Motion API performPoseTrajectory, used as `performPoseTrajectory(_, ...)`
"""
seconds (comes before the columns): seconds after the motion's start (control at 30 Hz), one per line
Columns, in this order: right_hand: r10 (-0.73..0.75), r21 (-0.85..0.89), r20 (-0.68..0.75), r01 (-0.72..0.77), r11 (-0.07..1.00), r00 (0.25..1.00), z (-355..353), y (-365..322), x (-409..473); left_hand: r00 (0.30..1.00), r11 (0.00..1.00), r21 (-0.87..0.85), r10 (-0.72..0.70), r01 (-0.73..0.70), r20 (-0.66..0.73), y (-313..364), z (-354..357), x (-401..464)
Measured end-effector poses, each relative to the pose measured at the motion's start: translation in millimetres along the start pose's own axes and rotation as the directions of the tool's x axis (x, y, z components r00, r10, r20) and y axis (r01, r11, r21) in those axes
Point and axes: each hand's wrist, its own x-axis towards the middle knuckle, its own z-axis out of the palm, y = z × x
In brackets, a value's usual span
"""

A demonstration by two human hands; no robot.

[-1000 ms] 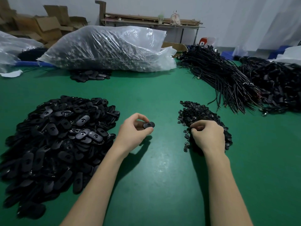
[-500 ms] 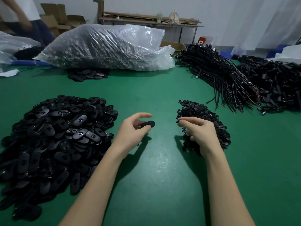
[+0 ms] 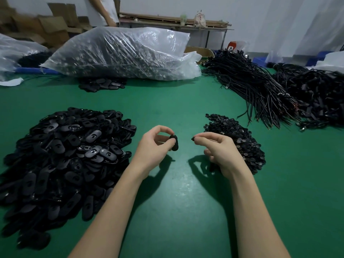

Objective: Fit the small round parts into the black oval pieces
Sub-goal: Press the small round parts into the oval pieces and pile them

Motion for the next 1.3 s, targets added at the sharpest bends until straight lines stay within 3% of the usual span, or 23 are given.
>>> performPoseTrajectory(0.17,-0.038,-0.027,0.051,0.04,0.999,0.998,20,1,-1,0.999,0.998,-0.062,-0.029,0.028,-0.02,0,1,0)
performPoseTrajectory(0.4,-0.113,-0.045,-0.019,0.112,0.993,0.993,29,5,2,0.995,0.969,-0.23,-0.085,0.095,0.053,0,3,1)
performPoseTrajectory(1.2,-0.094,-0.103,-0.054,0.088,0.991,0.994,30,-1,-2,0.989,0.946,-0.296,-0.103,0.13,0.107,2,1,0)
performPoseTrajectory(1.3,-0.119,-0.091,0.0,0.118,0.989,0.993,25,-3,-4,0.985,0.925,-0.349,-0.108,0.149,0.135,3,-3,1)
